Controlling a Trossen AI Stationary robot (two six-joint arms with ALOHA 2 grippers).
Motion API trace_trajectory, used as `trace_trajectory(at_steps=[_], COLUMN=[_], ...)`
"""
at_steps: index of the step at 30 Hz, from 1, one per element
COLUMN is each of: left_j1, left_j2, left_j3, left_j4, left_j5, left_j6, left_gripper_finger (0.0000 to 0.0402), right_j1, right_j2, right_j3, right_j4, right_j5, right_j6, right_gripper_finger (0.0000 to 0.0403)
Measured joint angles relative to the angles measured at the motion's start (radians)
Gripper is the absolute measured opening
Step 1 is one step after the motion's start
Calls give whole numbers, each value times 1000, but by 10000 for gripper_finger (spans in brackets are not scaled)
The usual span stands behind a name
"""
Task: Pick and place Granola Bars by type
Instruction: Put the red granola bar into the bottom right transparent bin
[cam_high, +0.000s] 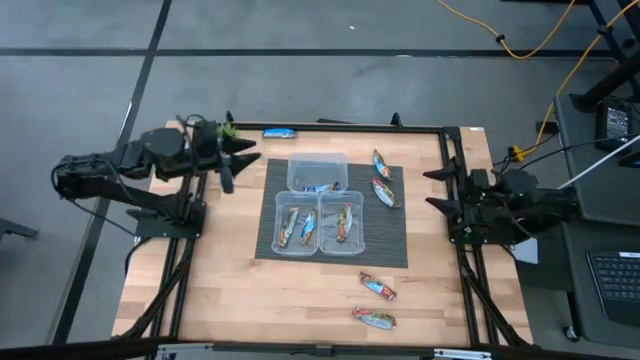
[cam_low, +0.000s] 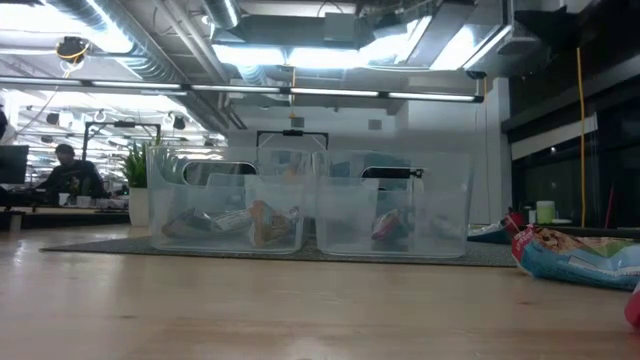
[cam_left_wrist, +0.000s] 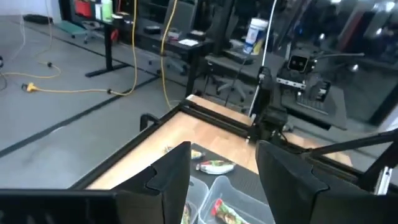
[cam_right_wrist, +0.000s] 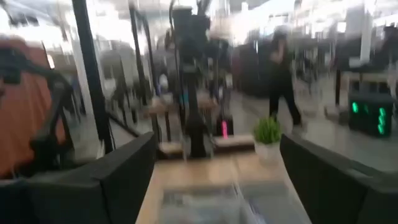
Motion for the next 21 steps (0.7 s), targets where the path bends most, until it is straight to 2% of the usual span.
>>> trace_trajectory(at_steps=[4, 10, 15, 17, 21], left_j1=[8, -21, -25, -26, -26], left_j2=[-96, -104, -77, -69, -62], left_j3=[-153, -306, -335, -335, -335], left_j4=[97, 301, 368, 366, 367], left_j5=[58, 102, 96, 100, 105], left_j6=[-59, -74, -73, -72, -51], left_gripper_finger=[170, 166, 163, 163, 163], right_j1=[1, 27, 71, 91, 129], right_j2=[104, 342, 578, 662, 805], right_j3=[167, 424, 598, 628, 630], right_j4=[-121, -312, -557, -612, -637], right_j5=[-2, -80, -206, -251, -331], right_j6=[-13, 3, 209, 297, 340], right_gripper_finger=[344, 344, 344, 344, 344])
